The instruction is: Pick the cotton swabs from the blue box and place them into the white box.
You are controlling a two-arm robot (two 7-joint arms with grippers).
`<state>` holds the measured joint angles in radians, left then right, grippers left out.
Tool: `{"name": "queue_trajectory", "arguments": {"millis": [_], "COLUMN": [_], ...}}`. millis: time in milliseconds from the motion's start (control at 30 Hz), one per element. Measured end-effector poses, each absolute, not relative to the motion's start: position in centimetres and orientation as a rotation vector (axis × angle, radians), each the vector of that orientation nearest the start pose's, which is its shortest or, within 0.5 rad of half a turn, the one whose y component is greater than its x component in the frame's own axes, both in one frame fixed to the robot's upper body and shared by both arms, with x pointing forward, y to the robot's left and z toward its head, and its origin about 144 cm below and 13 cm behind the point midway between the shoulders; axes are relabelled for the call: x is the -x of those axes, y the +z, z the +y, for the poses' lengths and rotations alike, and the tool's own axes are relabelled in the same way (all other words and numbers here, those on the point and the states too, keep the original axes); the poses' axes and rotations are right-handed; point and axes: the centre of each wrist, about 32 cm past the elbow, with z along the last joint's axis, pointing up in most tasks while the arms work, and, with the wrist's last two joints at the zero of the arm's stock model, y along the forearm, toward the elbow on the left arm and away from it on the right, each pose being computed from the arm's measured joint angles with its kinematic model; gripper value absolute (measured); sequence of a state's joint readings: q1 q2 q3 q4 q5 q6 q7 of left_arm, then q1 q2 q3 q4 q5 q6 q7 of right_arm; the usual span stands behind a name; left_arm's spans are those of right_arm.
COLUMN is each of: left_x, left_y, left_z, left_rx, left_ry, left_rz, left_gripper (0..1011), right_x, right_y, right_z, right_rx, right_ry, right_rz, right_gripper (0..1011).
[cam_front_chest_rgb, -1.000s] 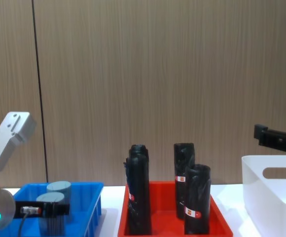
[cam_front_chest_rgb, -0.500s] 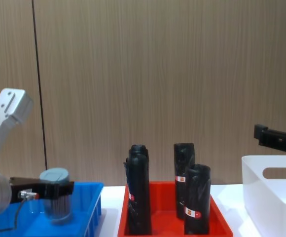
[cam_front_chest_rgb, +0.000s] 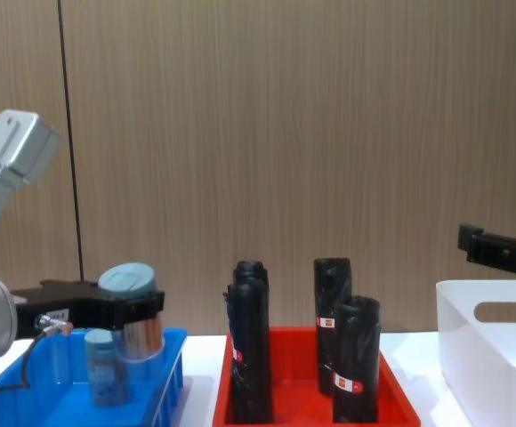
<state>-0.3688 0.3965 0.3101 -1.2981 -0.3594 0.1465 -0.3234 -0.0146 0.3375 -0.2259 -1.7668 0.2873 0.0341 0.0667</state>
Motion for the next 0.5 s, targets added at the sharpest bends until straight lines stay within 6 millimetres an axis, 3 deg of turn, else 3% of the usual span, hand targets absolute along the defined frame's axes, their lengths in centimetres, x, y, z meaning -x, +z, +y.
{"name": "queue_trajectory", "arguments": {"millis": [500], "left_x": [-54.5], "left_y": [119.5], "left_z": [28.9], "left_rx": [-0.135], "left_ry": [0.852], "left_rz": [-0.003], "left_gripper": [660], "right_x": [-44.3], "right_y": [118.9], "right_z": [-23.7], "right_rx": [-0.026], "right_ry": [-1.229], "right_rz": [-0.075], "right_gripper": [1002]}}
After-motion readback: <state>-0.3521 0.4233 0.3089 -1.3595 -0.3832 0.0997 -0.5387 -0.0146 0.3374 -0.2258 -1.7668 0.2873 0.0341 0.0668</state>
